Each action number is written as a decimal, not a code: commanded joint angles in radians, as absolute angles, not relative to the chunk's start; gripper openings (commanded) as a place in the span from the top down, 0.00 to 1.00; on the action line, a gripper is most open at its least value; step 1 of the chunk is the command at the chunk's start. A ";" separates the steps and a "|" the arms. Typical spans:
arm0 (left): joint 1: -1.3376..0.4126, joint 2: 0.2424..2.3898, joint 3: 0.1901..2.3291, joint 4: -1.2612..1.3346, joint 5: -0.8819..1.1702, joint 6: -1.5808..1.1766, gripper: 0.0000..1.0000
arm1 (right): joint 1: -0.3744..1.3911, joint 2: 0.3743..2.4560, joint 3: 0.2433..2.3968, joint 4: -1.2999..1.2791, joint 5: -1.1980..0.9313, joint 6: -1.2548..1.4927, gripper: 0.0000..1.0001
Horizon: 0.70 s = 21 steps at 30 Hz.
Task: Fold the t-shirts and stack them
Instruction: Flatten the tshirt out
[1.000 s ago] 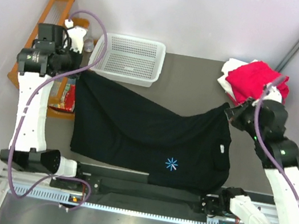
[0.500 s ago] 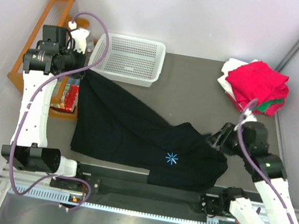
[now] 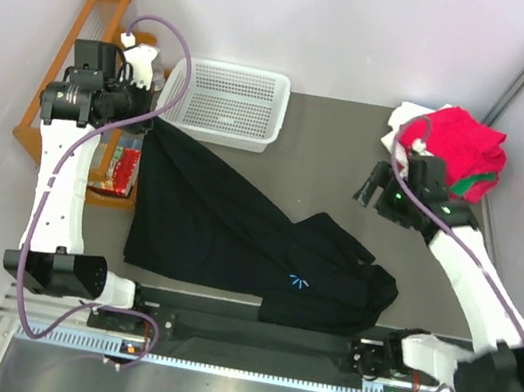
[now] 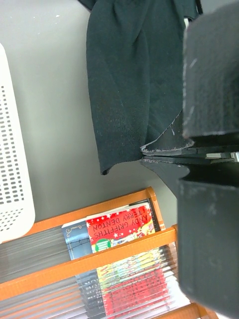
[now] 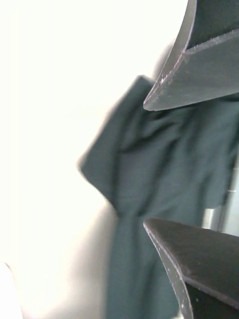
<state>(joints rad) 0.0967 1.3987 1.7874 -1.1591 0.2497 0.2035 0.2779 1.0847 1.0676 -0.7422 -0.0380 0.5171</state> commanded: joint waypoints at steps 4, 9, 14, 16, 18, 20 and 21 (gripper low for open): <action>0.100 1.344 1.755 -1.106 0.242 0.212 1.00 | 0.282 1.460 1.034 -0.448 -0.115 0.535 0.20; 0.100 1.318 1.686 -1.081 0.238 0.212 1.00 | 0.343 1.595 1.037 -0.400 -0.115 0.499 0.24; 0.100 1.309 1.649 -1.062 0.245 0.206 1.00 | 0.370 1.661 1.074 -0.394 -0.107 0.480 0.27; 0.100 1.307 1.637 -1.058 0.242 0.206 1.00 | 0.371 1.689 1.095 -0.396 -0.112 0.476 0.30; 0.100 1.305 1.629 -1.058 0.244 0.206 1.00 | 0.377 1.704 1.109 -0.391 -0.115 0.469 0.31; 0.100 1.304 1.625 -1.055 0.244 0.207 1.00 | 0.382 1.712 1.115 -0.377 -0.115 0.466 0.32; 0.100 1.302 1.621 -1.054 0.245 0.206 1.00 | 0.383 1.723 1.124 -0.374 -0.114 0.463 0.32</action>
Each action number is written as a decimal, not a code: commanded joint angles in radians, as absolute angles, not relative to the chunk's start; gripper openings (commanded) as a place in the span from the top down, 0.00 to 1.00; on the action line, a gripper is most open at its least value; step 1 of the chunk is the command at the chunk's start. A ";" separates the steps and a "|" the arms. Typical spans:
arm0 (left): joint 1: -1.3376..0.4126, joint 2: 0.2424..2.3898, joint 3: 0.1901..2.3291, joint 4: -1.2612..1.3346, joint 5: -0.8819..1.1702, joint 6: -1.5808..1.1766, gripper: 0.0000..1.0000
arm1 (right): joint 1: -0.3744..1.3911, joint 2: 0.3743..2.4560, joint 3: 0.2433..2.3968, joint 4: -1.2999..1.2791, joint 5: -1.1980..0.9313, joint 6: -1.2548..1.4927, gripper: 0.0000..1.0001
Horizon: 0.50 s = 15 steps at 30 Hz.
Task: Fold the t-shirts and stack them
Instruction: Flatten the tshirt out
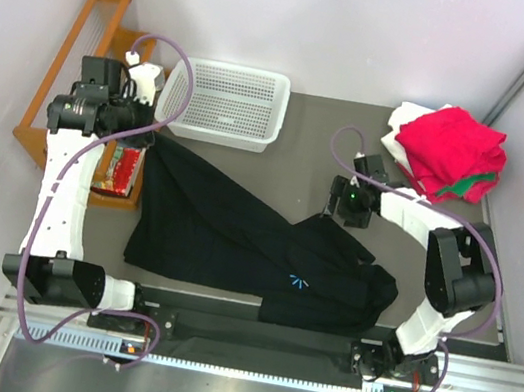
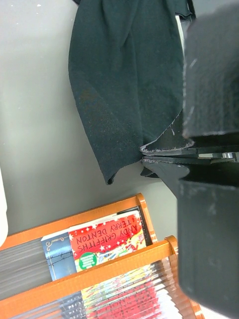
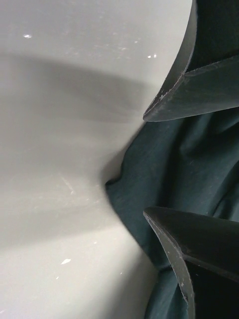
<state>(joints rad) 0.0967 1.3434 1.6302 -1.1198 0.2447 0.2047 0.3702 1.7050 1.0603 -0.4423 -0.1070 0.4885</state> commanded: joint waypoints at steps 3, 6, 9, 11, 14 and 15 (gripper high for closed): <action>0.100 1.305 1.615 -1.054 0.250 0.209 1.00 | 0.382 1.750 1.159 -0.364 -0.098 0.449 0.32; 0.100 1.307 1.609 -1.048 0.249 0.210 1.00 | 0.383 1.784 1.201 -0.356 -0.094 0.446 0.33; 0.100 1.308 1.614 -1.049 0.238 0.215 1.00 | 0.387 1.816 1.238 -0.364 -0.110 0.454 0.38; 0.101 1.308 1.612 -1.051 0.230 0.219 1.00 | 0.393 1.825 1.246 -0.368 -0.109 0.460 0.42; 0.101 1.307 1.614 -1.052 0.227 0.222 1.00 | 0.402 1.841 1.246 -0.368 -0.109 0.462 0.50; 0.101 1.305 1.614 -1.051 0.227 0.221 1.00 | 0.408 1.842 1.236 -0.370 -0.109 0.463 0.51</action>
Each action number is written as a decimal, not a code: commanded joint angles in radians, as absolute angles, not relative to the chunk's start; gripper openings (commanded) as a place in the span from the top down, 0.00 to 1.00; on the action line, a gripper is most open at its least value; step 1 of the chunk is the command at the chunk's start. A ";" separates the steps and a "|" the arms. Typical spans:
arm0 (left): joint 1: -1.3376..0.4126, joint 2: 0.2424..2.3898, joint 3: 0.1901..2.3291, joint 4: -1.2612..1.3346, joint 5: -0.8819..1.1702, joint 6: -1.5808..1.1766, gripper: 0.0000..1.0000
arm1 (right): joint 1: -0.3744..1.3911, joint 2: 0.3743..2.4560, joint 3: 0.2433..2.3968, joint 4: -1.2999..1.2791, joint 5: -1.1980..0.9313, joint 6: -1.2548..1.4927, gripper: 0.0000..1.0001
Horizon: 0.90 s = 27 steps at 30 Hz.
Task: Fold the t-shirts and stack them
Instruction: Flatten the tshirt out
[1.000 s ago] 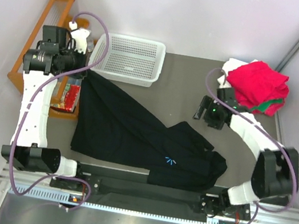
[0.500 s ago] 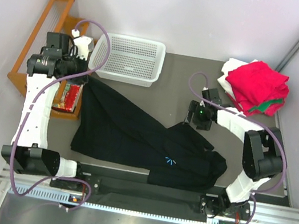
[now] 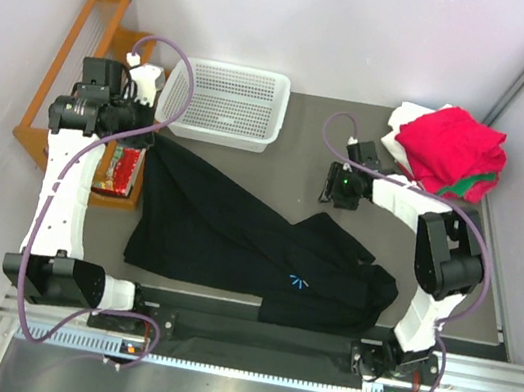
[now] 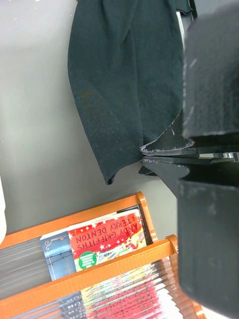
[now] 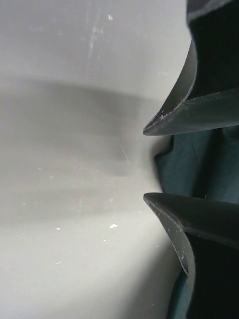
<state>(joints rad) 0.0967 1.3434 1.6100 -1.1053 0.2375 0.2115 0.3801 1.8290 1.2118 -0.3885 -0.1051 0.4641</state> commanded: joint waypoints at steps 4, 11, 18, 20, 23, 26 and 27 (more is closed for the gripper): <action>0.101 1.305 1.605 -1.043 0.227 0.221 1.00 | 0.419 1.825 1.197 -0.361 -0.104 0.466 0.52; 0.101 1.302 1.589 -1.034 0.235 0.216 1.00 | 0.422 1.786 1.109 -0.339 -0.089 0.465 0.50; 0.101 1.289 1.568 -1.029 0.219 0.224 1.00 | 0.420 1.776 1.089 -0.331 -0.081 0.466 0.53; 0.101 1.286 1.566 -1.029 0.213 0.229 1.00 | 0.420 1.778 1.089 -0.331 -0.083 0.469 0.69; 0.103 1.281 1.566 -1.029 0.203 0.236 1.00 | 0.422 1.784 1.092 -0.334 -0.083 0.471 0.93; 0.101 1.273 1.566 -1.029 0.192 0.241 1.00 | 0.420 1.786 1.094 -0.341 -0.084 0.471 0.97; 0.101 1.272 1.566 -1.028 0.189 0.244 1.00 | 0.422 1.786 1.092 -0.342 -0.083 0.472 0.97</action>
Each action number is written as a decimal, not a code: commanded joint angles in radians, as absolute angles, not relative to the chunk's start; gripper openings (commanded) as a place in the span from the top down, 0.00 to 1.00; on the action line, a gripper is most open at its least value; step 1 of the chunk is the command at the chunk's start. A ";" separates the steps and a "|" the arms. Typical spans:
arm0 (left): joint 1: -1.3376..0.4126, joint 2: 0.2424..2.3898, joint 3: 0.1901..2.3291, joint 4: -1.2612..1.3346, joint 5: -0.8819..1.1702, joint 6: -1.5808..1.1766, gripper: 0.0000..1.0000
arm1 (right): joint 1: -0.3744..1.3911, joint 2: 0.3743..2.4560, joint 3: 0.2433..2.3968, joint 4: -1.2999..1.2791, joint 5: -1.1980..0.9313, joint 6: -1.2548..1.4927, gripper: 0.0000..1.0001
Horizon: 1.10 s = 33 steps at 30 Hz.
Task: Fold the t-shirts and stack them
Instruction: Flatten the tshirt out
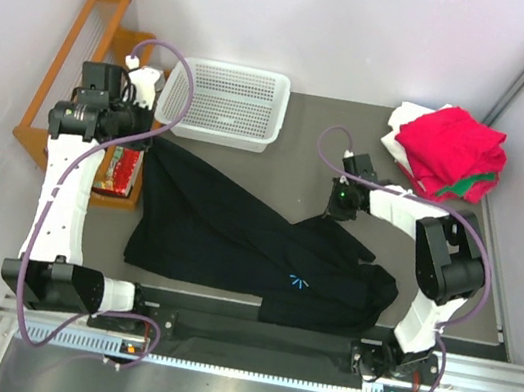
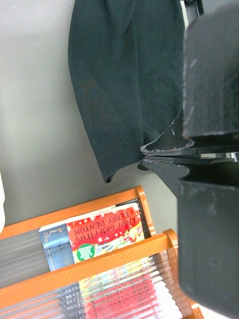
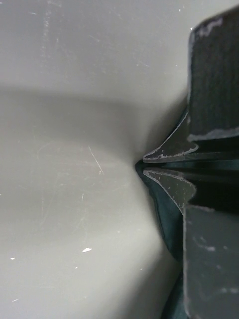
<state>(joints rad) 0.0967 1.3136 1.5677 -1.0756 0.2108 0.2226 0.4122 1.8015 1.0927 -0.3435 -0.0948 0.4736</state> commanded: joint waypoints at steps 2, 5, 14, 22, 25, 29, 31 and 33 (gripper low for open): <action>0.101 1.270 1.565 -1.029 0.186 0.245 1.00 | 0.422 1.781 1.089 -0.344 -0.081 0.472 0.98; 0.101 1.269 1.562 -1.026 0.181 0.248 1.00 | 0.420 1.767 1.089 -0.350 -0.077 0.472 1.00; 0.101 1.258 1.525 -1.008 0.164 0.250 1.00 | 0.420 1.591 1.212 -0.440 0.024 0.446 1.00; 0.101 1.253 1.476 -0.962 0.129 0.258 1.00 | 0.371 1.505 1.442 -0.518 0.117 0.400 1.00; 0.101 1.265 1.459 -0.925 0.114 0.258 1.00 | 0.321 1.532 1.457 -0.526 0.080 0.423 1.00; 0.103 1.307 1.456 -0.896 0.100 0.261 1.00 | 0.266 1.571 1.457 -0.503 0.052 0.440 1.00; 0.103 1.341 1.457 -0.865 0.089 0.262 1.00 | 0.233 1.604 1.489 -0.494 0.037 0.449 1.00; 0.103 1.382 1.473 -0.844 0.087 0.261 1.00 | 0.215 1.643 1.531 -0.494 0.020 0.454 1.00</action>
<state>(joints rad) 0.0971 1.3197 1.4570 -0.9485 0.1135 0.2470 0.2573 1.5810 1.4487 -0.5068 0.0456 0.4381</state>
